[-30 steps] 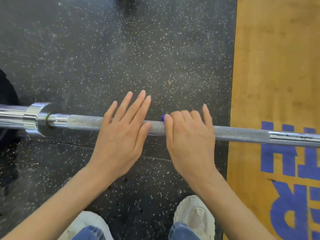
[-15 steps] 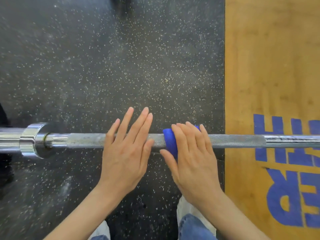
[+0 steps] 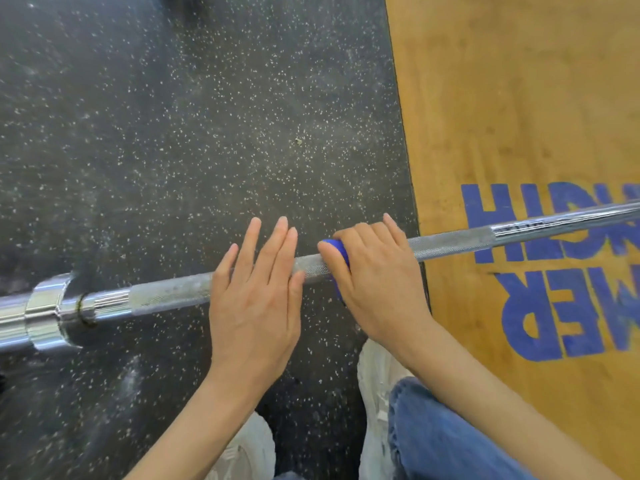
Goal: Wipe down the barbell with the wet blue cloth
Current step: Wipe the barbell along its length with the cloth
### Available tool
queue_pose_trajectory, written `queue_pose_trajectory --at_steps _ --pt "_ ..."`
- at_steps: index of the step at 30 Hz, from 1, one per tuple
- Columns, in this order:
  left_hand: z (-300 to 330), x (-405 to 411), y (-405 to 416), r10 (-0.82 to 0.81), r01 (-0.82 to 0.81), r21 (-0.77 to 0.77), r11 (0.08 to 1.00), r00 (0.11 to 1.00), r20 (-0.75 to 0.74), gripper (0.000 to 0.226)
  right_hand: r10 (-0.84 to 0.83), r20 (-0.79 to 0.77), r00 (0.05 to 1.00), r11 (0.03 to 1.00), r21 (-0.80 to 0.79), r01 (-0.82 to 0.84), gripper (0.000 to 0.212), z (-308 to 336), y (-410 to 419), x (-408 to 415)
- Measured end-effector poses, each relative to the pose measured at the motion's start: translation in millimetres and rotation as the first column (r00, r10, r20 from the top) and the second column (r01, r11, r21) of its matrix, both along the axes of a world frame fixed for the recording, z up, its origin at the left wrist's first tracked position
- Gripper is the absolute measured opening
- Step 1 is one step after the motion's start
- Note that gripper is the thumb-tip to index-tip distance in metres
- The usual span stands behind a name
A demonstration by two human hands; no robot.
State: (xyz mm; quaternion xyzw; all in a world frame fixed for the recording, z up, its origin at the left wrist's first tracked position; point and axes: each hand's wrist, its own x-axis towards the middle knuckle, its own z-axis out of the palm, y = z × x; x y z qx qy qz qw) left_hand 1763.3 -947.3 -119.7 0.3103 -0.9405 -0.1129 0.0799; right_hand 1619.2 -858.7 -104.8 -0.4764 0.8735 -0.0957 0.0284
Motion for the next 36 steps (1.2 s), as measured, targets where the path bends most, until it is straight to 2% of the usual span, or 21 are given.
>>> queue_pose_trajectory --at_steps 4,5,7,9,10,12,14,16,18,20,22,25,27,29,32,36 --pt "-1.0 5.9 7.8 0.002 -0.002 0.014 1.0 1.0 -0.016 0.049 0.066 0.028 0.997 0.998 -0.014 -0.066 0.059 3.3 30.4 14.5" --pt "-1.1 7.3 10.1 -0.002 0.002 0.019 1.0 1.0 -0.016 0.049 0.026 0.071 0.997 0.998 0.051 -0.029 0.062 9.0 20.6 8.7" --pt "-0.4 10.2 13.9 -0.01 0.011 0.03 0.999 1.0 -0.022 0.05 -0.144 0.197 0.97 0.947 0.312 0.077 0.07 24.1 -12.0 -10.4" --pt "-0.4 12.8 17.0 -0.008 0.009 0.037 0.999 1.0 -0.029 0.051 -0.194 0.236 0.952 0.9 0.429 0.077 0.068 25.6 -23.9 -17.9" --pt "-0.5 14.1 18.7 -0.004 0.005 0.041 0.999 0.999 -0.034 0.051 -0.148 0.225 0.963 0.918 0.394 0.049 0.063 24.4 -17.5 -14.3" --pt "-0.5 16.3 21.9 0.004 -0.002 0.053 0.999 0.999 -0.045 0.052 -0.016 0.105 0.994 0.986 0.166 -0.001 0.052 15.0 18.2 6.8" --pt "-0.3 17.9 25.0 0.004 -0.001 0.054 0.999 0.999 -0.05 0.053 0.05 -0.004 0.999 0.999 0.012 -0.05 0.052 5.5 51.9 27.5" --pt "0.3 20.2 27.8 -0.005 0.008 0.059 0.998 0.999 -0.048 0.053 0.059 -0.004 0.998 0.998 -0.026 -0.059 0.057 -4.7 57.1 25.0" --pt "1.6 21.8 28.2 -0.01 0.013 0.068 0.998 0.999 -0.039 0.053 -0.006 0.019 1.0 0.999 -0.043 0.007 0.058 -4.7 33.0 14.6" --pt "3.5 23.2 27.5 -0.014 0.016 0.074 0.997 1.0 -0.022 0.053 -0.098 -0.001 0.995 0.995 0.022 0.098 0.058 1.2 13.2 10.2" --pt "4.5 23.1 27.2 -0.022 0.022 0.072 0.997 1.0 -0.007 0.053 -0.097 0.026 0.995 0.993 0.062 0.095 0.056 2.0 19.3 17.5" --pt "3.9 24.7 28.1 -0.008 0.009 0.074 0.997 1.0 -0.012 0.055 -0.021 -0.008 1.0 0.996 -0.083 0.02 0.053 -6.7 55.7 41.7" --pt "3.3 24.3 28.3 -0.006 0.007 0.072 0.997 1.0 -0.007 0.057 0.022 -0.041 0.999 0.992 -0.126 -0.027 0.057 -12.9 60.3 37.7" --pt "4.3 25.6 28.0 -0.038 0.037 0.078 0.996 0.999 0.008 0.058 0.041 -0.005 0.999 0.989 -0.145 -0.041 0.052 -12.7 47.2 22.5" --pt "8.5 32.9 24.8 -0.073 0.072 0.084 0.994 0.997 0.011 0.058 0.012 0.07 0.997 0.986 -0.167 -0.001 0.04 -4.8 34.7 9.6" --pt "12.4 50.7 14.0 0.026 -0.028 0.107 0.994 0.999 0.023 0.057 -0.127 0.032 0.991 0.951 -0.279 0.131 0.037 -14.3 34.9 32.8"
